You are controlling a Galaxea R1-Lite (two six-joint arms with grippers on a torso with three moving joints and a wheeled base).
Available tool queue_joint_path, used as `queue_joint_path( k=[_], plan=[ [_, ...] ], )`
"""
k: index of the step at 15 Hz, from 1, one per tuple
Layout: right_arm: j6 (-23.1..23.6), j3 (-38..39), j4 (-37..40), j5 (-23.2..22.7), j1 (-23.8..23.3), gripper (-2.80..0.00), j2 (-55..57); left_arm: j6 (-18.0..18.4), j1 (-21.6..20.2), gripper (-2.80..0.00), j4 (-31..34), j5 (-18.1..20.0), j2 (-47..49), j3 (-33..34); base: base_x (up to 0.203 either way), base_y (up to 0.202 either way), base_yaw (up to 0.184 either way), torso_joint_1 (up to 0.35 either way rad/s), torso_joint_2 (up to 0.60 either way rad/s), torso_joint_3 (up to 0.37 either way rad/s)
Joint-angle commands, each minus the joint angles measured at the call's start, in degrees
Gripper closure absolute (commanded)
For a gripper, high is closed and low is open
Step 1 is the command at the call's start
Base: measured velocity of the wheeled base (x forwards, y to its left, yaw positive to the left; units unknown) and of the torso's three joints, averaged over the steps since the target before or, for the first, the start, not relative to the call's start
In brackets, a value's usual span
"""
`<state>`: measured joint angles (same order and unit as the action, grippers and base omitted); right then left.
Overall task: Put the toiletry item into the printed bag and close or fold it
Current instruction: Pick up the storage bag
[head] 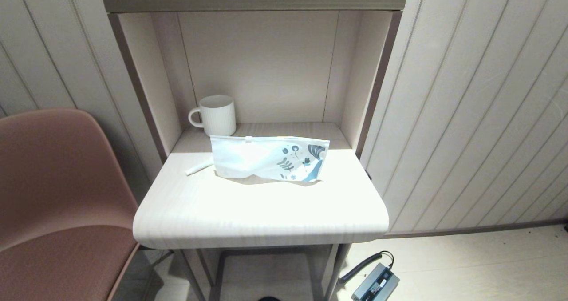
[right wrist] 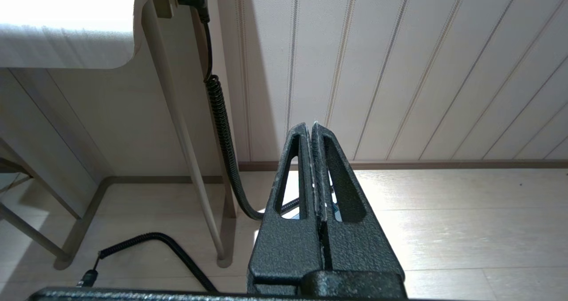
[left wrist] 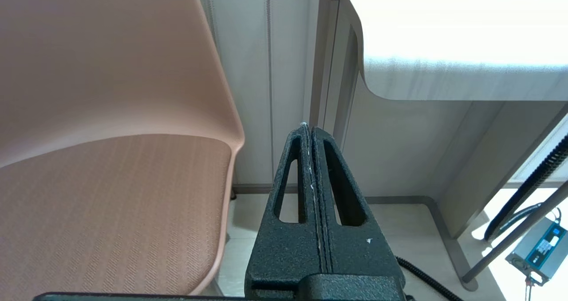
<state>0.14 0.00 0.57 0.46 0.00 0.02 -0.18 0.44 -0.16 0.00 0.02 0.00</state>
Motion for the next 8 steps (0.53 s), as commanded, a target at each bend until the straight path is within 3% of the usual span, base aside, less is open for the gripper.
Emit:
queue_joint_path(
  k=[1,4,8],
  plan=[
    [0.6,-0.6,1.3,-0.1,0.0,0.0,0.0,-0.1,0.0,0.0,0.0,0.0,0.0,0.0,0.0,0.0,0.0,0.0,0.0,0.0],
    [0.8,-10.3,8.9,-0.5,0.0,0.0,5.4,-0.2,0.1,0.0,0.1,0.0,0.0,0.0,0.0,0.0,0.0,0.0,0.0,0.0],
    [0.1,-27.4,11.1,-0.8,1.1,0.0,19.7,-0.2,0.0,0.0,0.1,0.0,0.0,0.0,0.0,0.0,0.0,0.0,0.0,0.0]
  ],
)
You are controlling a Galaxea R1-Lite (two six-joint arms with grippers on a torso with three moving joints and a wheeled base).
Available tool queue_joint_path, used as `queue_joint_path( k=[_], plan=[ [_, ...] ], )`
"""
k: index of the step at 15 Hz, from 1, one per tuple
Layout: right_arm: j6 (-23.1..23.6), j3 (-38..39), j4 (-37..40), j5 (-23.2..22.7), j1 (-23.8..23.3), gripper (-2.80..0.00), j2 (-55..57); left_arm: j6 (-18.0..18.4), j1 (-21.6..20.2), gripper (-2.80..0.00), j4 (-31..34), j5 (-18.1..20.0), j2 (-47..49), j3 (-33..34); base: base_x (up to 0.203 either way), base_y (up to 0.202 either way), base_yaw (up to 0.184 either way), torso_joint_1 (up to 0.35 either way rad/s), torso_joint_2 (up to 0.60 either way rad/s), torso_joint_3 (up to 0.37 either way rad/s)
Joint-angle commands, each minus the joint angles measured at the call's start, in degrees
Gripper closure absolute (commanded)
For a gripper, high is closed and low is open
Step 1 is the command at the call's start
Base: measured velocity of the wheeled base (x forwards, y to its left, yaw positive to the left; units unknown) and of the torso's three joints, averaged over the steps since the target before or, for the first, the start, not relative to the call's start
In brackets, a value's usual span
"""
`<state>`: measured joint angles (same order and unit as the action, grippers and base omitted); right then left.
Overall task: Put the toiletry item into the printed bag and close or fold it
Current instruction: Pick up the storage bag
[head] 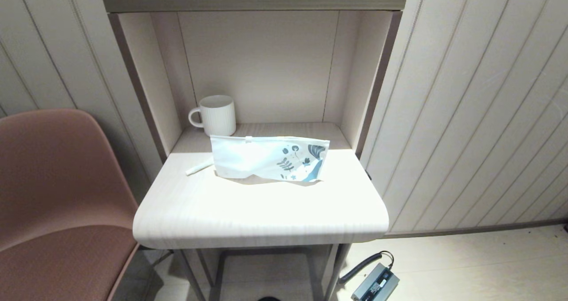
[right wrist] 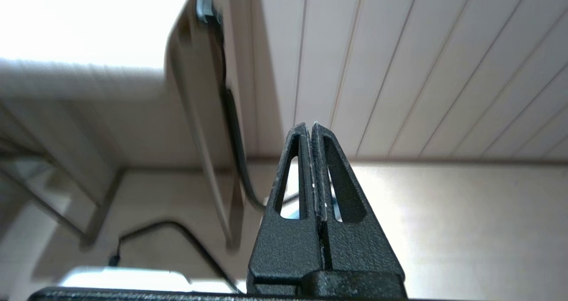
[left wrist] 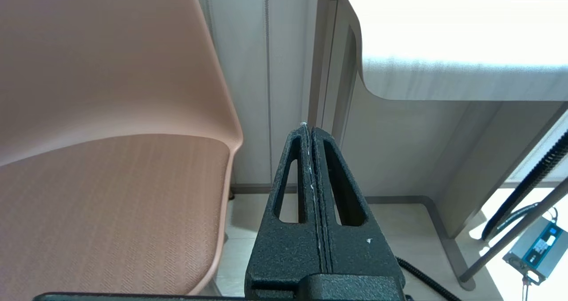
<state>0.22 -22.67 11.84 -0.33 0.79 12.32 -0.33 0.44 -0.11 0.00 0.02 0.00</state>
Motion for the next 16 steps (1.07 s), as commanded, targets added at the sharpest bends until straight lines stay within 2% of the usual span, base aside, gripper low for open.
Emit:
queue_joint_path(
  k=[1,4,7,8,9,11,12,14,15,16],
  plan=[
    [-0.1,-9.0,0.0,-0.2,0.5,0.0,11.2,0.0,0.0,0.0,0.0,0.0,0.0,0.0,0.0,0.0,0.0,0.0,0.0,0.0],
    [-2.2,-18.5,0.2,-0.5,1.2,0.0,24.2,0.0,0.0,0.0,0.0,0.0,0.0,0.0,0.0,0.0,0.0,0.0,0.0,0.0],
    [-9.3,-30.6,0.8,-0.7,1.9,0.0,41.6,0.0,0.0,0.0,0.0,0.0,0.0,0.0,0.0,0.0,0.0,0.0,0.0,0.0],
    [-10.9,-34.1,1.2,-1.0,3.5,0.0,46.8,0.0,0.0,0.0,0.0,0.0,0.0,0.0,0.0,0.0,0.0,0.0,0.0,0.0],
    [-12.0,-36.7,1.4,-1.5,6.3,-2.8,50.6,0.0,0.0,0.0,0.0,0.0,0.0,0.0,0.0,0.0,0.0,0.0,0.0,0.0],
    [-13.0,-41.1,3.0,-3.1,15.5,-2.8,55.6,0.0,0.0,0.0,0.0,0.0,0.0,0.0,0.0,0.0,0.0,0.0,0.0,0.0],
    [-11.9,-44.5,7.9,-5.6,18.3,-2.8,57.3,0.0,0.0,0.0,0.0,0.0,0.0,0.0,0.0,0.0,0.0,0.0,0.0,0.0],
    [-7.4,-50.0,18.5,-15.6,19.0,-2.8,58.5,0.0,0.0,0.0,0.0,0.0,0.0,0.0,0.0,0.0,0.0,0.0,0.0,0.0],
    [-6.2,-51.1,20.5,-19.3,19.1,-2.8,59.0,0.0,0.0,0.0,0.0,0.0,0.0,0.0,0.0,0.0,0.0,0.0,0.0,0.0],
    [-5.3,-51.0,20.9,-20.1,19.2,-2.8,59.8,0.0,0.0,0.0,0.0,0.0,0.0,0.0,0.0,0.0,0.0,0.0,0.0,0.0]
  ],
)
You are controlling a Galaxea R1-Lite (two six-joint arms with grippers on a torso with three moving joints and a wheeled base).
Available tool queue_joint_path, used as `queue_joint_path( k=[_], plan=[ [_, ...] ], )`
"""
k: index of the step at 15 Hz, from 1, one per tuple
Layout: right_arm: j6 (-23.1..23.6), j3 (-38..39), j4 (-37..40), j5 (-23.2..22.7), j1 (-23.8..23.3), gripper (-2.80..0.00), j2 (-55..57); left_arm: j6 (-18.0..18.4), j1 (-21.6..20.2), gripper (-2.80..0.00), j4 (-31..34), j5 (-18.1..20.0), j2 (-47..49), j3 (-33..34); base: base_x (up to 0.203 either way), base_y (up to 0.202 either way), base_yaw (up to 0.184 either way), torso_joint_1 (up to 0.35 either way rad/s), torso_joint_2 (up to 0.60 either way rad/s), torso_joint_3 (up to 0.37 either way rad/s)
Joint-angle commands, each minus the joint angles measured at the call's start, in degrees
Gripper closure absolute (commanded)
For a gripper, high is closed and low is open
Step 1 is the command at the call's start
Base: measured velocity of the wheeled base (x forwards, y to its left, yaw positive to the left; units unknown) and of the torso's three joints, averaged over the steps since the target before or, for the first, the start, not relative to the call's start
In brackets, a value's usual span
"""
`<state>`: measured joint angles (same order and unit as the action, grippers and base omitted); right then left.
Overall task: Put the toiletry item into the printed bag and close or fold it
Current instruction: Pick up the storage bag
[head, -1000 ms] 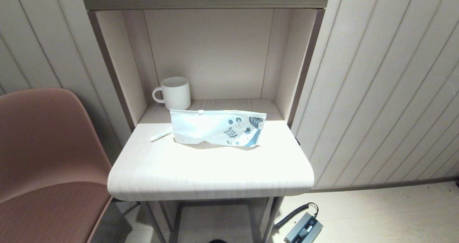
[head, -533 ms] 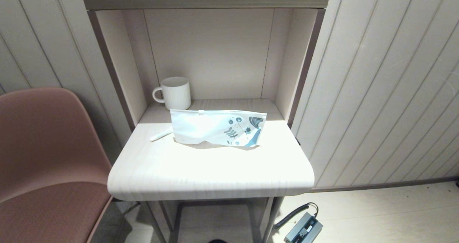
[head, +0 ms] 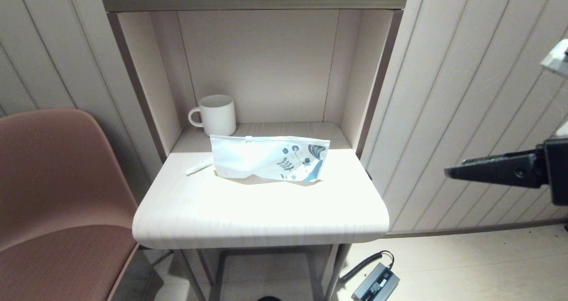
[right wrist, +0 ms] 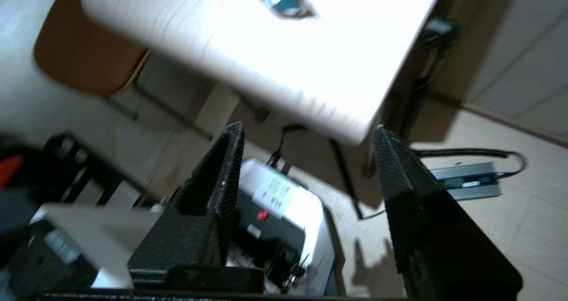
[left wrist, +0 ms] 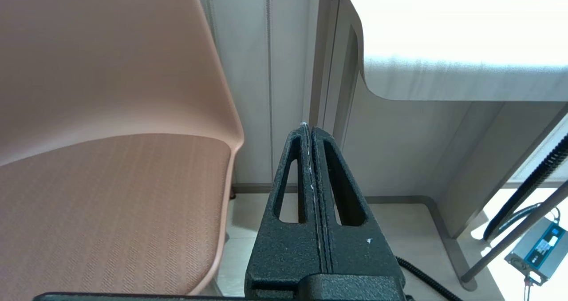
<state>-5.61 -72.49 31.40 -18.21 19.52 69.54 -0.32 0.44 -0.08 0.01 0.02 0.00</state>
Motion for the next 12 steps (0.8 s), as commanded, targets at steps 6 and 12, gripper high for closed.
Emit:
queue_joint_path(
  k=[6,12],
  plan=[
    [16.0,-2.0,-4.0,-2.5,-1.1,-2.8,15.6,0.0,0.0,0.0,0.0,0.0,0.0,0.0,0.0,0.0,0.0,0.005,0.0,-0.001],
    [20.7,-2.3,-20.9,-12.5,-1.7,-2.8,28.8,0.0,0.0,0.0,0.0,0.0,0.0,0.0,0.0,0.0,0.0,0.0,0.0,0.0]
  ],
)
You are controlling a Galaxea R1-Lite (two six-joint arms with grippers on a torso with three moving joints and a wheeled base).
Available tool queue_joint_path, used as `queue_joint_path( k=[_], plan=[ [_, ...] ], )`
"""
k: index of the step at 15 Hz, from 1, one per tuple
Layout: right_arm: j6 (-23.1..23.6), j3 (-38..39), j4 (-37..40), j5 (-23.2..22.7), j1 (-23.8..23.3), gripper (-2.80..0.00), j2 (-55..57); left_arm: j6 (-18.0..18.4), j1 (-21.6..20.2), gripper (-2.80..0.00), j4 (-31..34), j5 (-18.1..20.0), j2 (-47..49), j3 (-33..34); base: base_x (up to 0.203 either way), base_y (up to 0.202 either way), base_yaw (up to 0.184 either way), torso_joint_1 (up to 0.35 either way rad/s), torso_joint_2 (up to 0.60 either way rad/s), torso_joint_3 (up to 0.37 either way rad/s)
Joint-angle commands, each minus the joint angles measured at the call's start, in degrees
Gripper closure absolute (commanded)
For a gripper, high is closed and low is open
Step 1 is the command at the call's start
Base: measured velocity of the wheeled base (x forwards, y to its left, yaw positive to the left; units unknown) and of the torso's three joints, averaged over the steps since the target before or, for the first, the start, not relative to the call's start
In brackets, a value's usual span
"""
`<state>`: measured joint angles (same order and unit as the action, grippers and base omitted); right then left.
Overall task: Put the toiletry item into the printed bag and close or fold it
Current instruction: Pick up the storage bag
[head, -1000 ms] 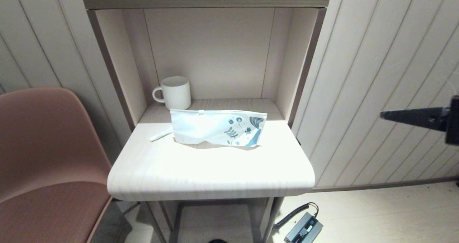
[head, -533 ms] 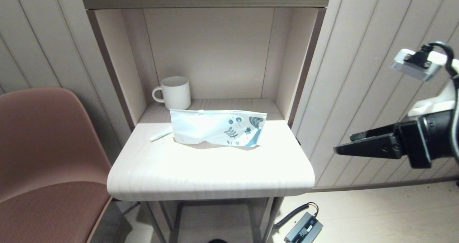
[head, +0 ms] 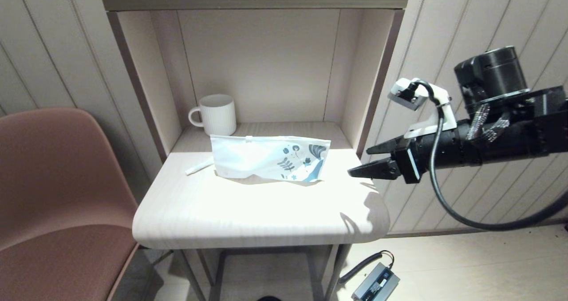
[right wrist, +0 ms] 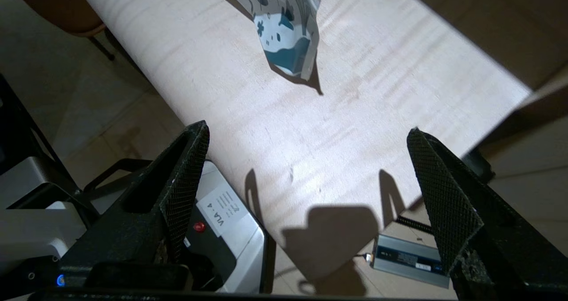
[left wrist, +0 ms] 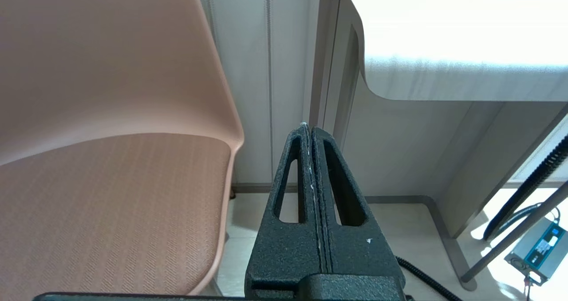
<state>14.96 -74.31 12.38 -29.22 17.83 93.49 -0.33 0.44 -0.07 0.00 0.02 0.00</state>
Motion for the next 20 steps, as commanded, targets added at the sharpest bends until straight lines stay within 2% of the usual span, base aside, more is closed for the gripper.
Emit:
queue_joint_path(
  k=[1,6,10,13,20],
  plan=[
    [0.1,-0.9,-3.8,-2.0,0.3,-2.8,6.6,0.0,0.0,0.0,0.0,0.0,0.0,0.0,0.0,0.0,0.0,0.0,0.0,0.0],
    [0.0,-7.4,-6.7,-4.6,1.0,-2.8,14.2,0.1,0.0,0.0,0.1,0.0,0.0,0.0,0.0,0.0,0.0,0.0,0.0,0.0],
    [0.2,-12.3,-6.3,-4.6,4.2,-2.8,16.5,0.1,0.0,0.0,0.1,0.0,0.0,0.0,0.0,0.0,0.0,0.0,0.0,0.0],
    [0.2,-12.4,-6.4,-4.6,5.6,-2.8,16.7,0.1,0.1,0.0,0.1,0.0,0.0,0.0,0.0,0.0,0.0,0.0,0.0,0.0],
    [-0.1,-15.1,-6.1,-4.8,5.6,-2.8,17.7,0.1,0.0,0.0,0.1,0.1,0.0,0.0,0.0,0.0,0.0,0.0,0.0,0.0]
  ],
)
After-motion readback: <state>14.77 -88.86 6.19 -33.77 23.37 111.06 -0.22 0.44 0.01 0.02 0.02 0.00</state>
